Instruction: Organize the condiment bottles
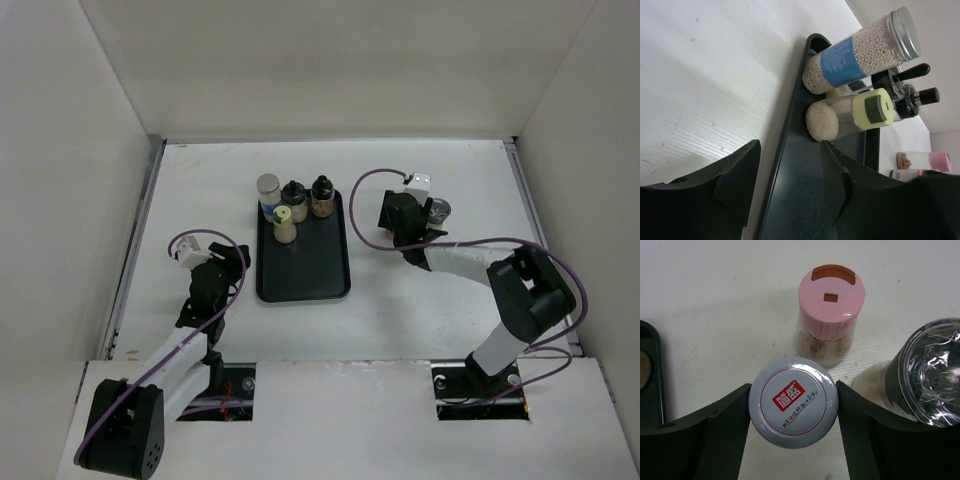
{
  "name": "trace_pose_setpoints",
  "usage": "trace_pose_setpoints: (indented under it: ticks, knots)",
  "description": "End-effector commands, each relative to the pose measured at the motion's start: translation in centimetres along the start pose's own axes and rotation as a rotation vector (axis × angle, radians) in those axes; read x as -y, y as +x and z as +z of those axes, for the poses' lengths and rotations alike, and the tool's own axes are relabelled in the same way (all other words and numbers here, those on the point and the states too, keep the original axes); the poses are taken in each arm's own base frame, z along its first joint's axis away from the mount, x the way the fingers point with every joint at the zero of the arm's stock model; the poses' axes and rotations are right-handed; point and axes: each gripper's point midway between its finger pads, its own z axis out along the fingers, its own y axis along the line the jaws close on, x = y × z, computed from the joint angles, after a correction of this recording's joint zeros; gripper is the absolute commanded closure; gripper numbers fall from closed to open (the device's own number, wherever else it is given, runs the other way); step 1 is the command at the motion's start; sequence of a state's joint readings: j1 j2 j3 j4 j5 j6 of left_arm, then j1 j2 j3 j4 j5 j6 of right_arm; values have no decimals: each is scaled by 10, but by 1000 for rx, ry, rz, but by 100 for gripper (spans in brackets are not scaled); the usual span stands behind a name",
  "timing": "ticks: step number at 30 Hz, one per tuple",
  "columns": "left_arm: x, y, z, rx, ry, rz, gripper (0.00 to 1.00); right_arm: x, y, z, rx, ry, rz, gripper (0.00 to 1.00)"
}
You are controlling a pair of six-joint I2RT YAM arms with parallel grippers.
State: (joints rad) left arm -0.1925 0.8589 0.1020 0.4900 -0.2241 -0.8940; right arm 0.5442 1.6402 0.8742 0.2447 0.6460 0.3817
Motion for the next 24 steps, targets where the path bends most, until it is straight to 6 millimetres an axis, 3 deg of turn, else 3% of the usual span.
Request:
trace_pose_setpoints:
  ticks: [1,6,11,19,24]
  knots:
    - [21,-14,1,40,66,-12,51,-16,-51,-17,119,-65,105,48]
    - [20,-14,2,43,60,-10,51,-47,-71,-49,168,-165,89,48]
    - [20,-21,-1,71,63,-15,51,-107,-68,-66,153,-310,76,48]
    - [19,-19,-1,66,60,-9,51,-199,-57,-73,137,-466,17,48]
    - [22,-15,-1,44,70,-12,51,-226,-45,-59,122,-478,-6,48]
